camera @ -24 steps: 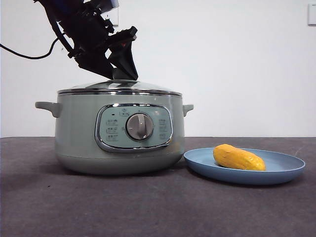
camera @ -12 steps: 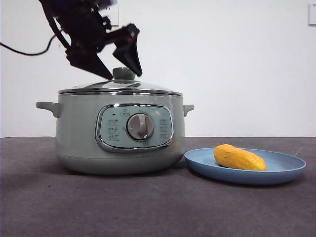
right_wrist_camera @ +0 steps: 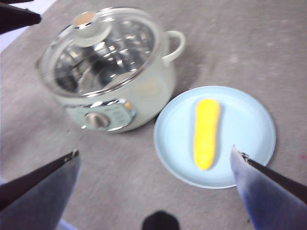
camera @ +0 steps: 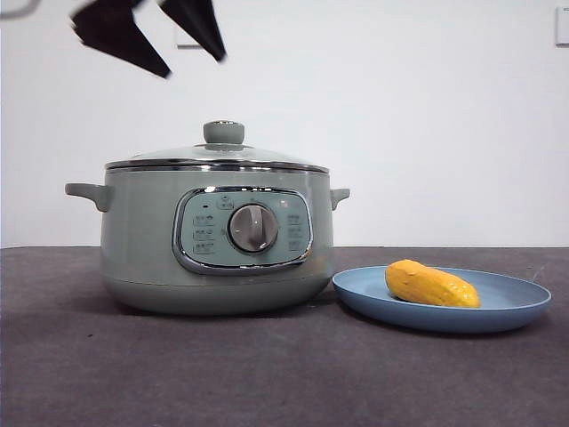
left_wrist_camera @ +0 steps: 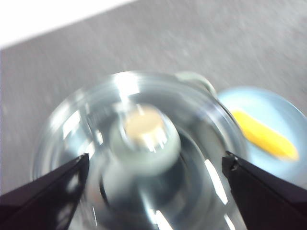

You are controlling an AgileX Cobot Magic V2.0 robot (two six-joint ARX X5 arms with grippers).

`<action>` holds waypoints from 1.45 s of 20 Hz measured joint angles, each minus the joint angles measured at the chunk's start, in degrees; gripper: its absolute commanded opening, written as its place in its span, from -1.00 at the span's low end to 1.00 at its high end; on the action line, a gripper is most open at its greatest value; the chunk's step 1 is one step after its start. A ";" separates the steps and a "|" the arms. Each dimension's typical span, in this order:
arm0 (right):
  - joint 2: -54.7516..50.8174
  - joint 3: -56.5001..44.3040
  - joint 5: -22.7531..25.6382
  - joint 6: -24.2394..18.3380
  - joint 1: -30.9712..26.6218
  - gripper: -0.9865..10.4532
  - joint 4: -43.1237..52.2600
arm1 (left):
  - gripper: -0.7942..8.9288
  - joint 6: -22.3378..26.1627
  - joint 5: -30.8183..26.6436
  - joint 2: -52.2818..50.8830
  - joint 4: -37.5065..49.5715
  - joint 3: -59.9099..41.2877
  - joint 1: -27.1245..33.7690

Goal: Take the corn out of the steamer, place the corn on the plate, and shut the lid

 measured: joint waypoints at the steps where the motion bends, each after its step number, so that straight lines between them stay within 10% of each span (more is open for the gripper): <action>1: 0.00 0.00 -0.24 -0.35 0.00 0.16 -0.46 | 0.13 -0.33 0.90 -1.36 -2.25 0.00 0.00; 15: 0.22 0.00 -2.80 -5.70 0.00 -0.03 -10.95 | 0.09 -0.79 7.93 -15.23 -30.03 0.00 0.00; 21: 0.22 0.00 -3.37 -6.10 0.00 -0.84 -11.30 | -0.88 -0.76 7.91 -15.39 -34.01 0.00 0.00; 29: 0.22 0.00 -3.34 -6.08 0.00 -0.83 -11.30 | -0.85 -0.76 7.91 -15.39 -33.90 0.00 0.00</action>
